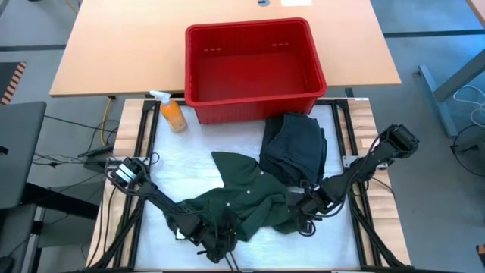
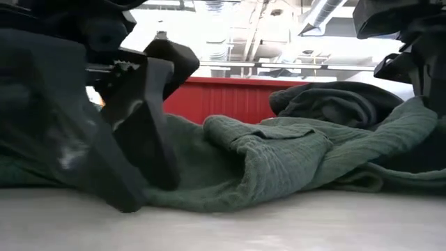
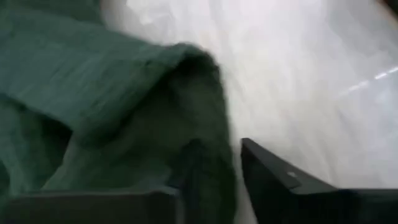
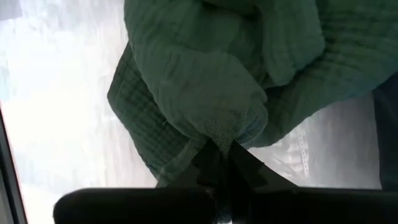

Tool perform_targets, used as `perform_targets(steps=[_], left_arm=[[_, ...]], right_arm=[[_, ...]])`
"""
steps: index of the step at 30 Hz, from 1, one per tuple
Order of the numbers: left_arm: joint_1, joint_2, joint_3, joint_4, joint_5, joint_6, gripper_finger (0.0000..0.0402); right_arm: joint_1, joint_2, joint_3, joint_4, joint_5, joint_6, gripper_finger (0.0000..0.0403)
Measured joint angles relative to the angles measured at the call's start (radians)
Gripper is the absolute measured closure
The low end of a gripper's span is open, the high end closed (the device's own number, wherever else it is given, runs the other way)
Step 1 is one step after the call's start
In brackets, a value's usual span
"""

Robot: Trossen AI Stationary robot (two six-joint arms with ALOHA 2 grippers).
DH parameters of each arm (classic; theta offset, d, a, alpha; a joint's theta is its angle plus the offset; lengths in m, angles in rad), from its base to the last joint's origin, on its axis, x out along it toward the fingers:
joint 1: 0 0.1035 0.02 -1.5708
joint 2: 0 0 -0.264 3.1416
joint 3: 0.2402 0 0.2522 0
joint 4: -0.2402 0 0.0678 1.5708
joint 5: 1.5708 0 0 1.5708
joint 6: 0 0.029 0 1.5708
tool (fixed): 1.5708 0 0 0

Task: Fold Laundry from Bin
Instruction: Fold the green button down shirt

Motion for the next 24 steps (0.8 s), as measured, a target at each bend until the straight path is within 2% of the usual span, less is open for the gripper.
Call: perform_targets(steps=[3,5,10,13,16,24], left_arm=[[0.012,0.001,0.000,-0.018,0.016,-0.048,0.0362],[0.021,0.001,0.000,-0.025,0.015,-0.079,0.0390],[0.038,0.001,-0.001,-0.019,-0.004,-0.097,0.0400],[0.025,-0.036,0.003,-0.052,-0.064,-0.074,0.0401],[-0.004,-0.144,0.021,-0.137,-0.189,-0.060,0.0401],[-0.150,-0.564,0.032,-0.320,-0.625,-0.129,0.0401]], right_arm=[[-0.007,0.000,0.000,0.001,0.002,-0.003,0.0369],[-0.014,0.000,0.000,0.007,0.002,-0.003,0.0370],[-0.026,0.000,0.000,0.014,0.003,-0.007,0.0370],[-0.020,0.000,0.007,0.004,0.000,-0.019,0.0372],[0.001,0.000,0.050,-0.033,0.001,-0.034,0.0375],[0.030,-0.002,0.259,-0.143,0.062,-0.183,0.0375]])
